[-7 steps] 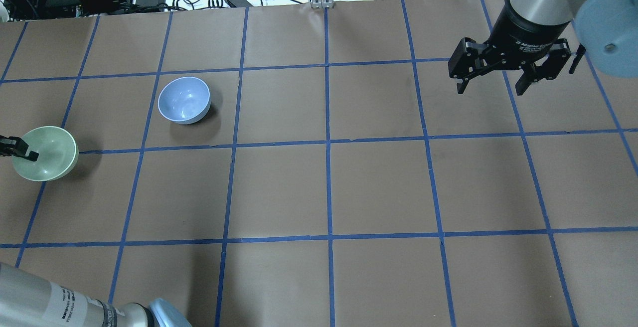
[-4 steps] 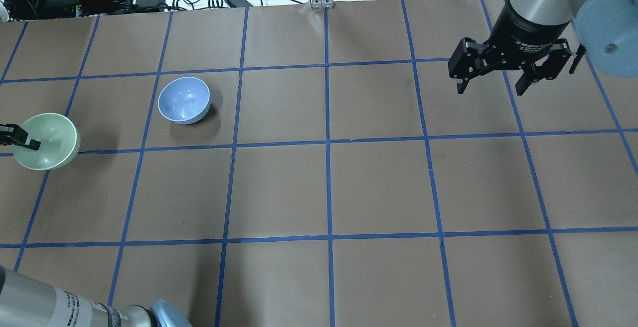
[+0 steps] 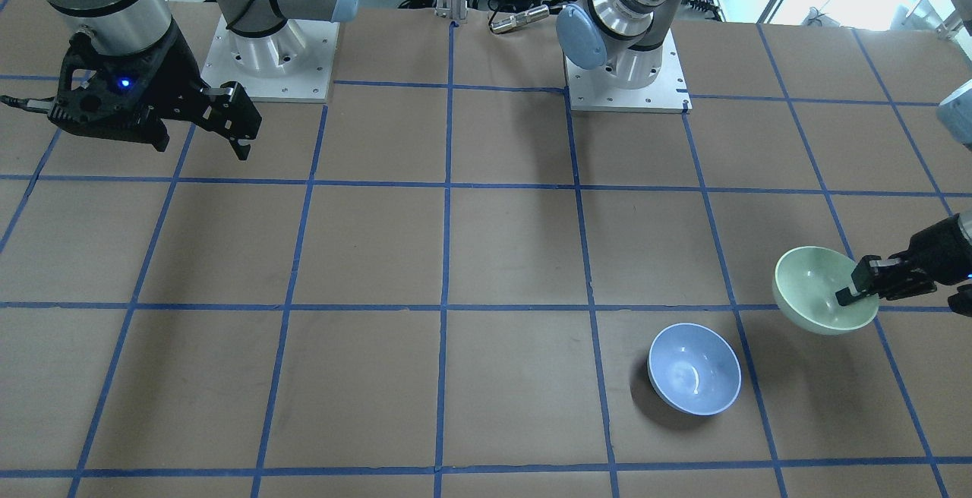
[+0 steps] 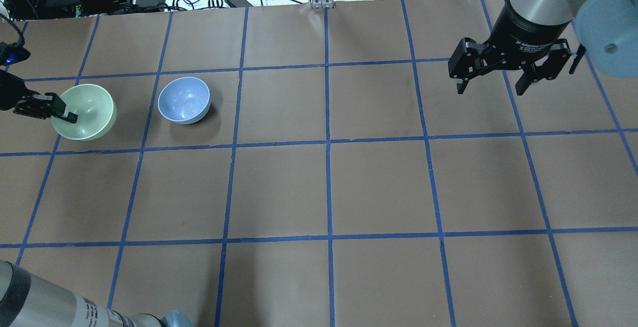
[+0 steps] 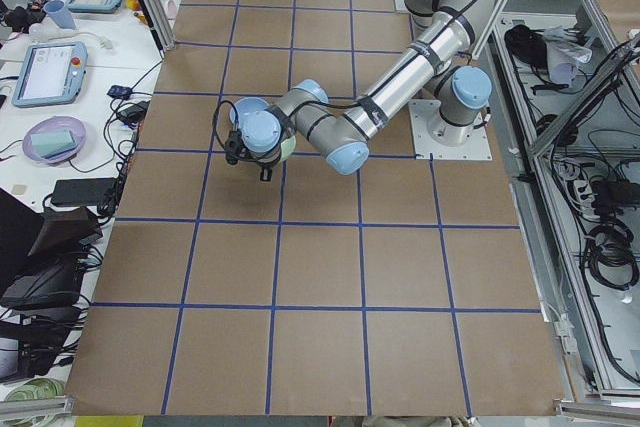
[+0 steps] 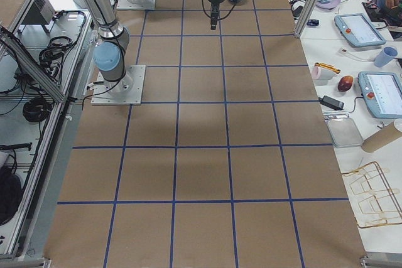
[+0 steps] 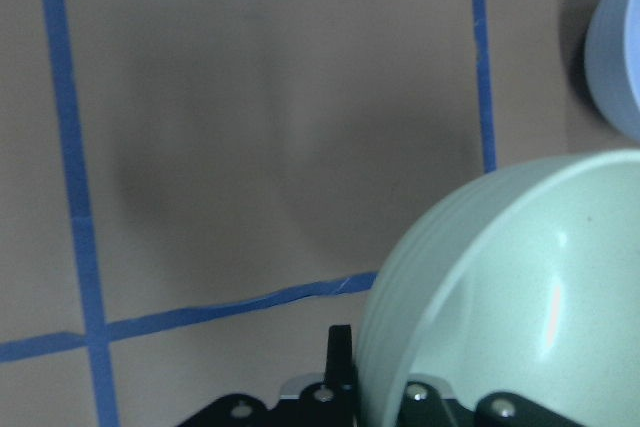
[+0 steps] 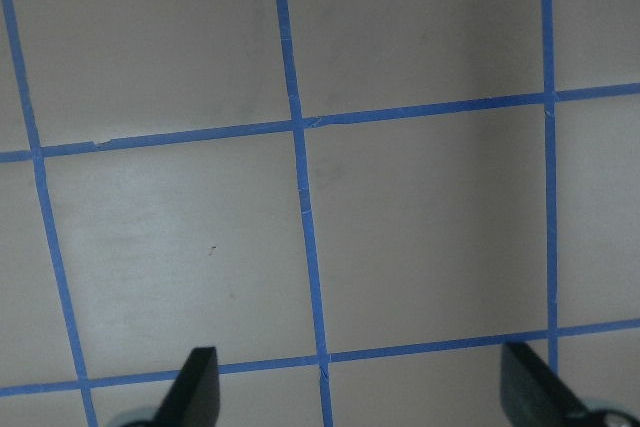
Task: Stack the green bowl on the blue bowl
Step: 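Lift the green bowl with the left gripper toward the blue bowl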
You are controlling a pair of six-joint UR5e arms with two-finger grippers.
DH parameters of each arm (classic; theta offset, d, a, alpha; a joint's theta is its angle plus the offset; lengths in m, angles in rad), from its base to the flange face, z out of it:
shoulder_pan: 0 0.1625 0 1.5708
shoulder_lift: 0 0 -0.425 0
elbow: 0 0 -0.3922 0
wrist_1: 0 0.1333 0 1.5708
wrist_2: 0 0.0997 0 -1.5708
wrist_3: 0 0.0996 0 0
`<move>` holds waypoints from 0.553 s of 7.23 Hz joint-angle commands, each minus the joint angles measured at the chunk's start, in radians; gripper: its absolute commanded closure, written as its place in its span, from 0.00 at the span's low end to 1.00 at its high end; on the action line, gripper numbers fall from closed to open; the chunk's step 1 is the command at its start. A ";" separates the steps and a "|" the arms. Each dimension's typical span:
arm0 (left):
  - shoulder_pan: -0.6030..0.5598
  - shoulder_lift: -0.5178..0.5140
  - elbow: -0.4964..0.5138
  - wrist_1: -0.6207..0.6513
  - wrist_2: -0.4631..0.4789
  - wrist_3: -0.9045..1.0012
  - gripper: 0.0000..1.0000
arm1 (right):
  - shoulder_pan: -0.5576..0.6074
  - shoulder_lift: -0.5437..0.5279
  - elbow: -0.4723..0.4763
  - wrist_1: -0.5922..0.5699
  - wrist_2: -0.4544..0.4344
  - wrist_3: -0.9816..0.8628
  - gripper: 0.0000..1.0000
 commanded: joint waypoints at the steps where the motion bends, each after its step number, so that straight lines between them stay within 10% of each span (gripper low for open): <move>1: -0.112 -0.009 0.003 0.011 -0.034 -0.191 1.00 | 0.000 0.000 0.000 0.000 -0.001 0.000 0.00; 4: -0.227 -0.040 0.067 0.012 -0.043 -0.442 1.00 | 0.000 0.000 0.000 0.000 -0.001 0.000 0.00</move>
